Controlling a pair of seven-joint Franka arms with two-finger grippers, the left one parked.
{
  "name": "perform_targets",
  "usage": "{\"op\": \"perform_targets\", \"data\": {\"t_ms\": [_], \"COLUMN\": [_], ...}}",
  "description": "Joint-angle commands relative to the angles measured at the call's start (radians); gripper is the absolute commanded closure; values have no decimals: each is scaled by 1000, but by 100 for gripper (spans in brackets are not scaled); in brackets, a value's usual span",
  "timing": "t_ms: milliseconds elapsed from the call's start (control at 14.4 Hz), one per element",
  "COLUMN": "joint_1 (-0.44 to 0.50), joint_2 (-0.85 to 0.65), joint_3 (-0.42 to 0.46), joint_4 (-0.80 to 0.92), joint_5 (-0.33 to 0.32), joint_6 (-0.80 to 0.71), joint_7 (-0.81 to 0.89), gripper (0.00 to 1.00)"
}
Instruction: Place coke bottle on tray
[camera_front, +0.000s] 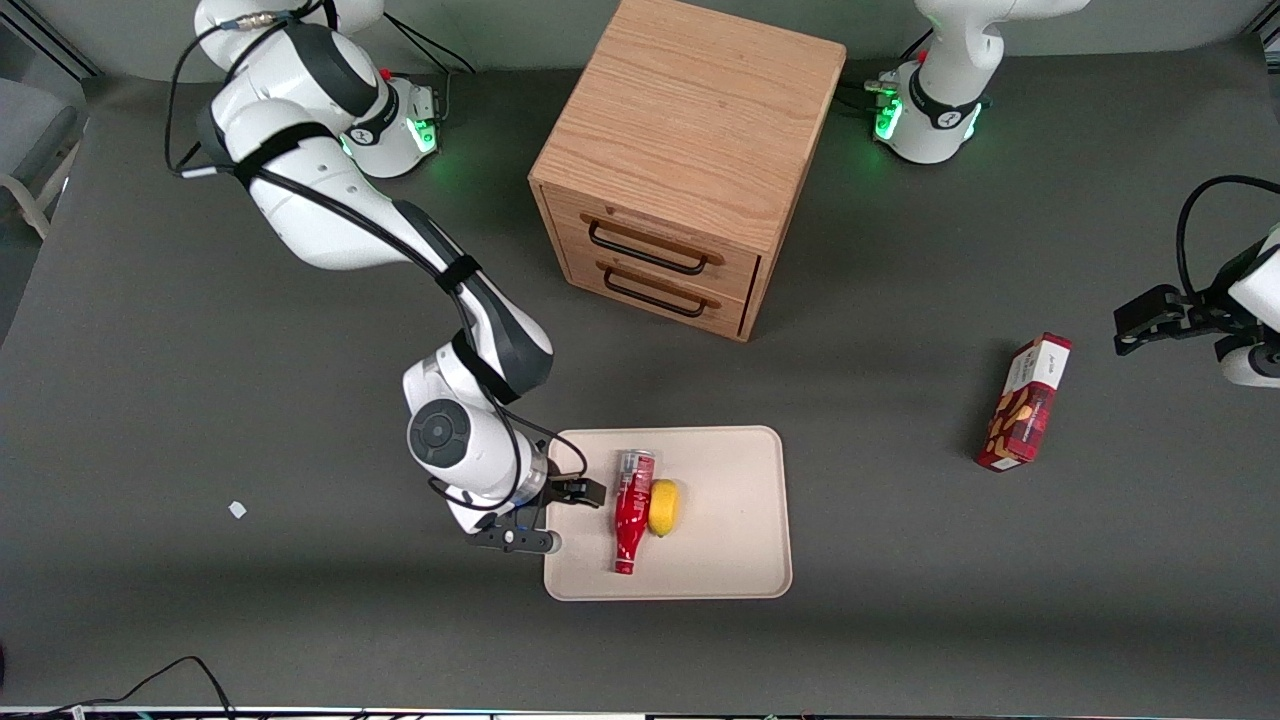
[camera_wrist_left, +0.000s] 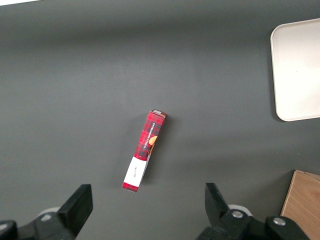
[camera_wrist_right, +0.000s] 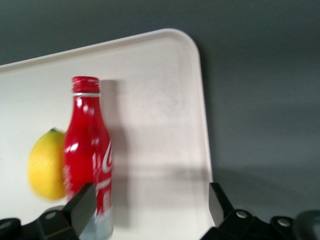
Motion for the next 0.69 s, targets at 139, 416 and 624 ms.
{"op": "perform_targets", "data": {"t_ms": [139,416,624], "joint_1": [-47,-64,-68], "joint_2": [-419,-675,-839], "joint_3": [-10,-120,-269], "joint_4": [-66,-64,-128], "joint_5": [-15,24,122], "joint_6": [-430,-763,-932], "joint_7": [10,-34,-146], "gripper": [0,0,0]}}
